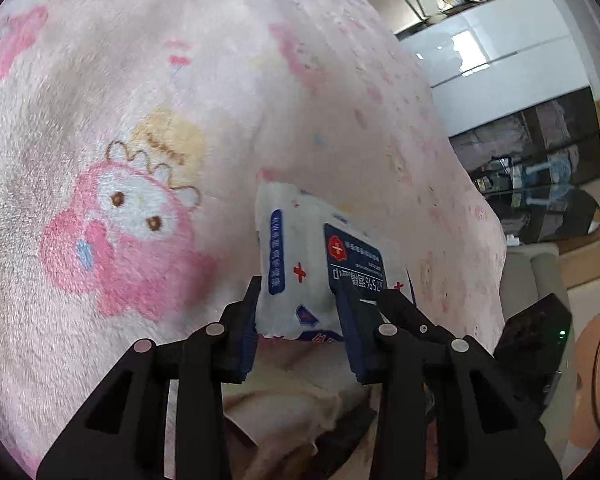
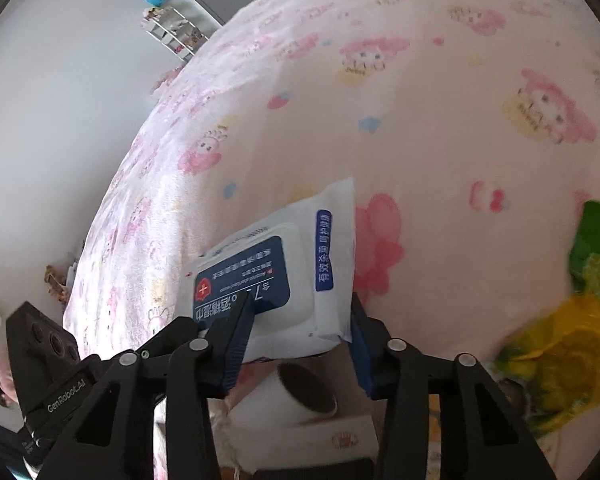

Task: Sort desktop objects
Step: 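Grasp the white alcohol wipes pack edge with the left tool, then lift the wipes pack with the left tool and carry toward the shoebox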

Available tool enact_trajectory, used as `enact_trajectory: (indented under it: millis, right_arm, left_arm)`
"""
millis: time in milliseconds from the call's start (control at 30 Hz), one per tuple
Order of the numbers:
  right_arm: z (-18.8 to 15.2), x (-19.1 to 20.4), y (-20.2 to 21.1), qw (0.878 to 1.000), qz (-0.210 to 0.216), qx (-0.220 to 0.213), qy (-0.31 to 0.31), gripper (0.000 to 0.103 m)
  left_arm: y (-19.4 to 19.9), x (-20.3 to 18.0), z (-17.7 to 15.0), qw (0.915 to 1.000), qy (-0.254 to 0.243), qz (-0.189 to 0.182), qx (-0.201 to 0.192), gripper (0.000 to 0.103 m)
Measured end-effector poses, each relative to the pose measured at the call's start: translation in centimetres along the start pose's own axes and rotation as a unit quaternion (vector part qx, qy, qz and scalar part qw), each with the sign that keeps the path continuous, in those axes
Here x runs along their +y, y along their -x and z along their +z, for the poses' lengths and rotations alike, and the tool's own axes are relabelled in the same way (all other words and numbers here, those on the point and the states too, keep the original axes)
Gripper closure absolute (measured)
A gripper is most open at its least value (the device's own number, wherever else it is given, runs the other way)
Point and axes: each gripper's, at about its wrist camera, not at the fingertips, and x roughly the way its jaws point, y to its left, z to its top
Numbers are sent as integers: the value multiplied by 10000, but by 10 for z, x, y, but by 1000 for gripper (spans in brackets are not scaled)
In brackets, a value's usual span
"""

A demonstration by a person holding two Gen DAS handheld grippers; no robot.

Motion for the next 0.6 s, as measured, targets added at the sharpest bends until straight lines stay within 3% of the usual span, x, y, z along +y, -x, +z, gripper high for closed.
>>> enact_trajectory:
  millis: [200,367,567,600]
  right_arm:
    - [-18,6,60,9991,-152,-217,326,70]
    - [-57,3,101,9984,-353,-211,395,70]
    - [-110,-15,132,9999,-126,-18,55,70]
    - [-118,-18,132,9999,-84,48,63,70]
  left_arm:
    - [19,-24,-25,9985,-453,-205,224,68]
    - [34,-50,-59,9933,-1022,-301,451,69]
    - [46,-47,-104,9878,-1205,-228,955,67]
    - [44,-46,-111,9867,-1204,-165,1077,62]
